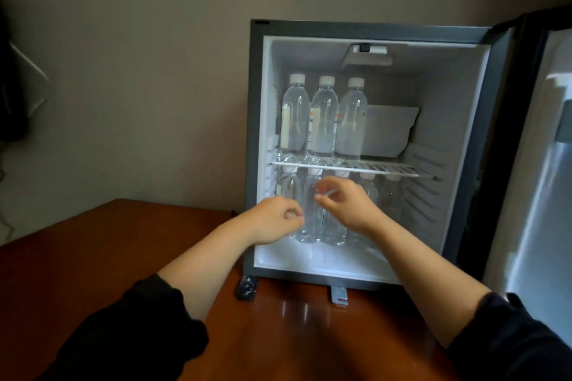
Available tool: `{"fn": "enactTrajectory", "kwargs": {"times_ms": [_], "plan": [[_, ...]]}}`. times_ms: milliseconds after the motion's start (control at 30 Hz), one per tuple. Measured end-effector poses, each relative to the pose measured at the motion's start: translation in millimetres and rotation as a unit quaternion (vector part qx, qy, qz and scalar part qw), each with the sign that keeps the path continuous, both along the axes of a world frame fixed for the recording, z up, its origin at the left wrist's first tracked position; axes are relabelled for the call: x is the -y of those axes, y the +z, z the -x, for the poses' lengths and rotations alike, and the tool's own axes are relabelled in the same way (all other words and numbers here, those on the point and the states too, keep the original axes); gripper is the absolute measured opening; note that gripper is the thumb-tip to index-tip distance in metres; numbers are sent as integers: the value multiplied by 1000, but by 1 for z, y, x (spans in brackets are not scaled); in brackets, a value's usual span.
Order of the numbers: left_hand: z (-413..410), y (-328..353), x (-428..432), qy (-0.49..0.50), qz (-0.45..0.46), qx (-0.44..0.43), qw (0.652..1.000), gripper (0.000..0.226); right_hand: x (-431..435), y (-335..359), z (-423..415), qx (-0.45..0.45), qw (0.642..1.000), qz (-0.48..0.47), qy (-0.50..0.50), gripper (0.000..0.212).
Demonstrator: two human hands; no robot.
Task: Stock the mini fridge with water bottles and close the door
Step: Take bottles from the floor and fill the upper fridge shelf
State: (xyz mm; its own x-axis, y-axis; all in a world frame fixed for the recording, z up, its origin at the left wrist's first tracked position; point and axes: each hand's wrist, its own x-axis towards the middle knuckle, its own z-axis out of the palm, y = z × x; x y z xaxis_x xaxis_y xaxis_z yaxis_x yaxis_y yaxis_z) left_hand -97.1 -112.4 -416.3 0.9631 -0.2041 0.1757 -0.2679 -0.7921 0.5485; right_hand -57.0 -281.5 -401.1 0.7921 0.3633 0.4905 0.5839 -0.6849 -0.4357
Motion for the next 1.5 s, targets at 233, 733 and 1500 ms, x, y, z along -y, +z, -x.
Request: {"fn": "enactTrajectory", "kwargs": {"times_ms": [233,733,1500], "plan": [[66,-11,-58,44,-122,-136,982,30,-51,-19,53,-155,965,185,106,31],[218,-79,-209,254,-144,-260,920,35,-232,-88,147,-211,889,251,318,22],[437,-290,-373,459,95,-405,785,48,-468,-295,323,-354,712,349,497,29]]}}
